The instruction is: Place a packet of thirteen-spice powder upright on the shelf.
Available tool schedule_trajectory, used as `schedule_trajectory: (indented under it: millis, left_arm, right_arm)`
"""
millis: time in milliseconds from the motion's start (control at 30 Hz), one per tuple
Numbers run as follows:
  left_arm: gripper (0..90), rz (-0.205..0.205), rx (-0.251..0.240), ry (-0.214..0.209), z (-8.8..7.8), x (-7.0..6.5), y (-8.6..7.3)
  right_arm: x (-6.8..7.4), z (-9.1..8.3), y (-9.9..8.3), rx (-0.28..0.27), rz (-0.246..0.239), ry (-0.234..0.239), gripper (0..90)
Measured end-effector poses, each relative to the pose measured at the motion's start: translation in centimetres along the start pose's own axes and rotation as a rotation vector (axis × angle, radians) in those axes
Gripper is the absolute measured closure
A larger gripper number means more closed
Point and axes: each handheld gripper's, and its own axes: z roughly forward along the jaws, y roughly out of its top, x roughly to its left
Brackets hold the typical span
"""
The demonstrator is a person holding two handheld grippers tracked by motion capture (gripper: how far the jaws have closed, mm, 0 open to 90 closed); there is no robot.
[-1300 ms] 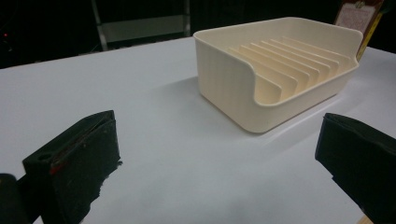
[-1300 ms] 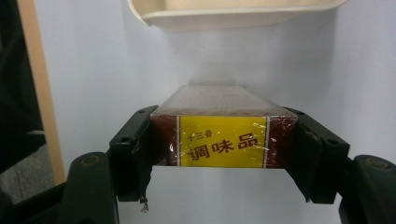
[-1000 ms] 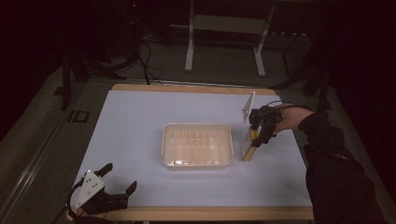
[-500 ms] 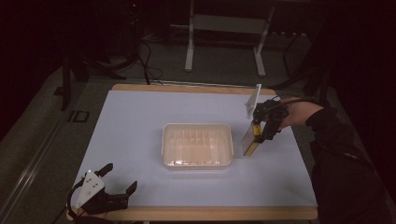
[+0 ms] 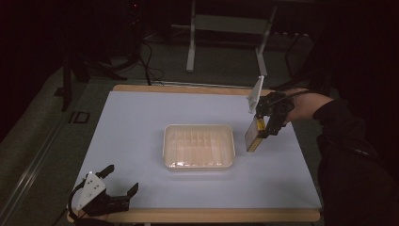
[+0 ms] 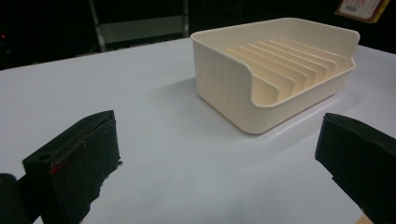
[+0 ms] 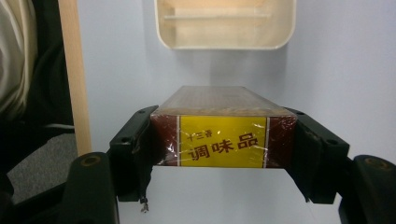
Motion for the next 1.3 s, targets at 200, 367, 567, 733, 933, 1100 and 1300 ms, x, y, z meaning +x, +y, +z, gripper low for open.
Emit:
schedule_trajectory:
  millis: [200,367,567,733,933,1100,1300]
  left_arm:
    - [0.0,-0.001,-0.001,0.0,0.0,0.0,0.0]
    - [0.0,-0.001,0.0,0.0,0.0,0.0,0.0]
    - [0.0,0.005,0.002,-0.009,0.1,0.0,0.0]
    - [0.0,0.003,-0.001,-0.01,0.1,0.0,0.0]
    - [0.0,0.005,-0.002,-0.011,0.1,0.0,0.0]
    - [0.0,0.005,-0.004,-0.01,0.0,0.0,0.0]
    - [0.0,0.006,-0.005,-0.012,0.1,0.0,0.0]
  right_arm:
    - [0.3,-0.6,0.9,-0.038,-0.025,0.011,32.0]
    - [0.5,-0.8,1.4,-0.062,-0.031,0.01,32.0]
    - [0.7,-0.9,2.2,-0.118,-0.075,-0.005,32.0]
    - [0.6,-0.8,3.0,-0.162,-0.082,-0.001,32.0]
    - [0.5,-0.8,3.8,-0.211,-0.083,0.001,32.0]
    - [0.5,-0.8,4.7,-0.252,-0.087,0.01,32.0]
    - [0.4,-0.5,5.7,-0.273,-0.081,0.016,32.0]
